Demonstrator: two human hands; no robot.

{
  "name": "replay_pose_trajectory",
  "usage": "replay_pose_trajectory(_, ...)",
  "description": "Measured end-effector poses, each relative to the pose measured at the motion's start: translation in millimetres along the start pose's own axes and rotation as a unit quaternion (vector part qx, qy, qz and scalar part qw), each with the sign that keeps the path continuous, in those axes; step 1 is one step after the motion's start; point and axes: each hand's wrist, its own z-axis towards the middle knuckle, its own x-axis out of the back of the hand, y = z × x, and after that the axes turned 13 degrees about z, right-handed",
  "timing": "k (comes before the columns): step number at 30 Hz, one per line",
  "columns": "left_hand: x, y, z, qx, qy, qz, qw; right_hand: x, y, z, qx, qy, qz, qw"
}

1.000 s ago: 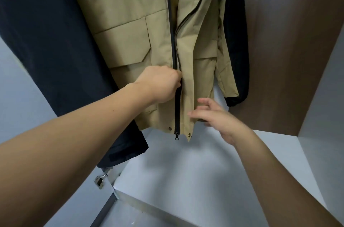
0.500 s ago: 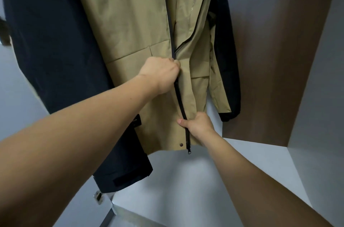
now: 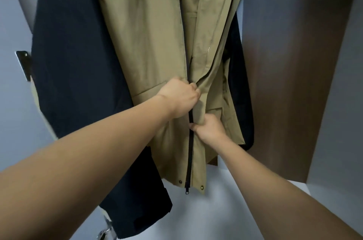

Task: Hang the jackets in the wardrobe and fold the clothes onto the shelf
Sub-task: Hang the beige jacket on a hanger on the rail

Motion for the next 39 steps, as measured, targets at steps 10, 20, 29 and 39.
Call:
replay_pose_trajectory(10,18,-73,36,0.084,0.026,-0.018,0.996,32,-53,26,0.003,-0.024,0.094,0.995)
replay_pose_trajectory(20,18,-119,54,0.118,0.045,0.010,0.992,26,-79,46,0.011,0.047,0.004,0.999)
replay_pose_trajectory(29,20,-143,65,0.122,0.078,-0.028,0.989,44,-121,46,0.265,0.284,-0.012,0.922)
replay_pose_trajectory(39,27,-161,70,0.087,0.050,-0.138,0.985,34,-139,35,0.241,0.248,-0.331,0.878)
